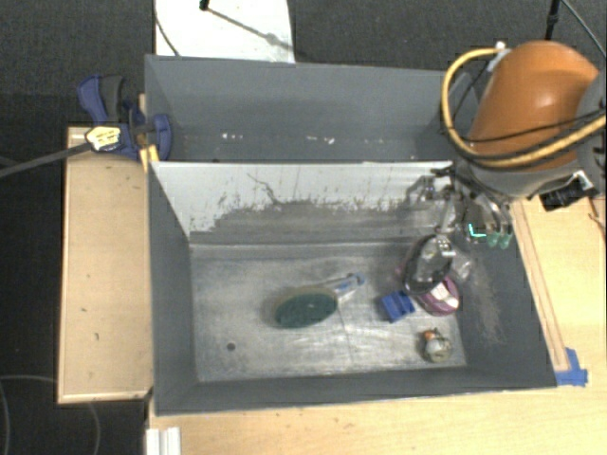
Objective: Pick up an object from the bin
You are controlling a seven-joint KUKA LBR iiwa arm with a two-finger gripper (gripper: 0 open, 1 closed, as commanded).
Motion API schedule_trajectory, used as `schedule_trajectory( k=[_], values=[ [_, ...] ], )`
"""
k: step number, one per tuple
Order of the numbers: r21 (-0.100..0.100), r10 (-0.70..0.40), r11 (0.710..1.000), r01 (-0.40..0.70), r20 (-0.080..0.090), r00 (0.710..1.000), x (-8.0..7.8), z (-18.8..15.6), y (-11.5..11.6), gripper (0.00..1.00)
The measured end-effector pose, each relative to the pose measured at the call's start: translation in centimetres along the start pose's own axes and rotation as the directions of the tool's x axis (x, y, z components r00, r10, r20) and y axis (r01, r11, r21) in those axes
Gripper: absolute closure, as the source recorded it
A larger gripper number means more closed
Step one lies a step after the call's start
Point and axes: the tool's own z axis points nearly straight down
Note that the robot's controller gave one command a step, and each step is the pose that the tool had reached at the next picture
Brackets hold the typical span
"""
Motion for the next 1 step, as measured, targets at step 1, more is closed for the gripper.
schedule_trajectory(
  k=[1],
  values=[
    [0.002,-0.249,0.969,0.249,0.012,0.969,3.46,16.73,4.04,0.0]
  ],
)
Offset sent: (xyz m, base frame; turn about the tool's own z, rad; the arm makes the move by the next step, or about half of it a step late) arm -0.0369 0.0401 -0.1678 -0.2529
